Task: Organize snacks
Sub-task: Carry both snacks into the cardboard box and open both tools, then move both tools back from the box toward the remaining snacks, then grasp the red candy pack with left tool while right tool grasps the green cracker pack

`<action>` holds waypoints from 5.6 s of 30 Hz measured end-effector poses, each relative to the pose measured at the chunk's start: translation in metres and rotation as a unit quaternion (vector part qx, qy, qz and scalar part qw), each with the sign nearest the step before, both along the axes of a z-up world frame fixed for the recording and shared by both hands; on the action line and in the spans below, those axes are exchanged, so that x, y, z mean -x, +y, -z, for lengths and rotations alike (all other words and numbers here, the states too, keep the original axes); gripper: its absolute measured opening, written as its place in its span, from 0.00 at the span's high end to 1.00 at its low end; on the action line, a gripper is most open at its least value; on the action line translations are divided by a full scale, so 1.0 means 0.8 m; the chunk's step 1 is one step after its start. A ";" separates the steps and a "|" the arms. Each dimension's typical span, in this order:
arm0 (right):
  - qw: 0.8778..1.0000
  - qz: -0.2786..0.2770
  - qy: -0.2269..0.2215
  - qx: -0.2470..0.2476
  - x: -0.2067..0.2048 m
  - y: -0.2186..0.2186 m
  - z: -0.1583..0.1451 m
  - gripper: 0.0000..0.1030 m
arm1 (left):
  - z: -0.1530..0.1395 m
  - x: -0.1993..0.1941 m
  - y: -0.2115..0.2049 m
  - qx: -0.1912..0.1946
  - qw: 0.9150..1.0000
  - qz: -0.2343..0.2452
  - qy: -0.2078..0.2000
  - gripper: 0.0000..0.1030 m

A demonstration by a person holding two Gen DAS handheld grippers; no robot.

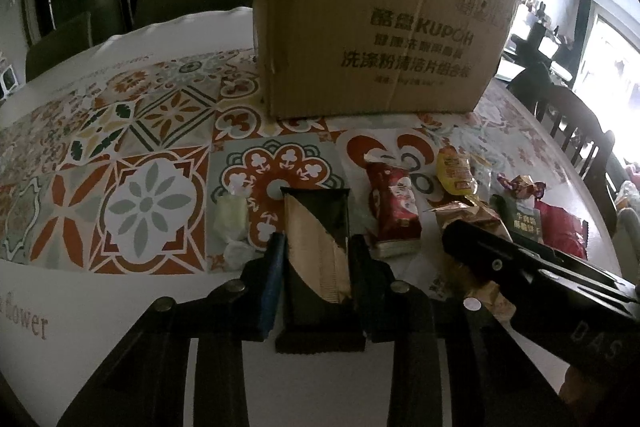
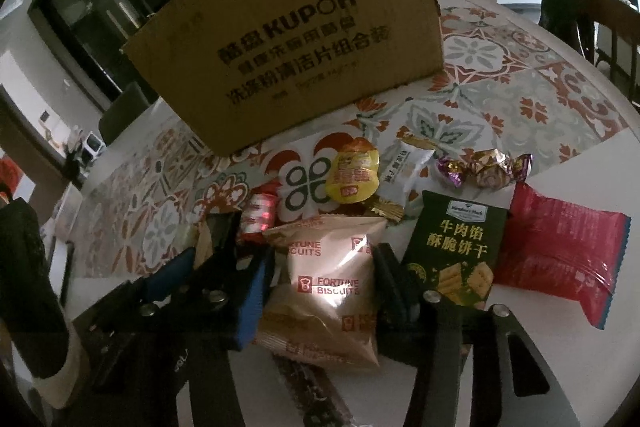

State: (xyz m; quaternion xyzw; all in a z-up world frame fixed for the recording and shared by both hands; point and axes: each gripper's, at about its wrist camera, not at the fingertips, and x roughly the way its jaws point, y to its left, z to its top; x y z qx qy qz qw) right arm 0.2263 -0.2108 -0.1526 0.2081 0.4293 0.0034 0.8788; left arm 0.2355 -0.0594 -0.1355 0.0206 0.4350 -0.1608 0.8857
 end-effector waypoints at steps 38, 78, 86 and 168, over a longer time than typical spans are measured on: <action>0.979 -0.049 -0.177 0.083 -0.030 -0.040 -0.187 0.54 | -0.224 -0.030 -0.017 0.036 0.982 0.015 -0.183 0.70; 0.974 -0.027 -0.161 0.156 -0.126 -0.084 -0.216 0.28 | -0.244 -0.106 -0.043 -0.007 0.981 -0.001 -0.195 0.28; 0.972 -0.018 -0.179 0.151 -0.076 -0.076 -0.218 0.28 | -0.251 -0.050 -0.035 -0.012 0.975 0.000 -0.224 0.28; 0.991 0.047 0.005 0.127 0.023 -0.027 0.001 0.53 | -0.003 -0.039 -0.057 -0.028 0.996 0.087 -0.003 0.71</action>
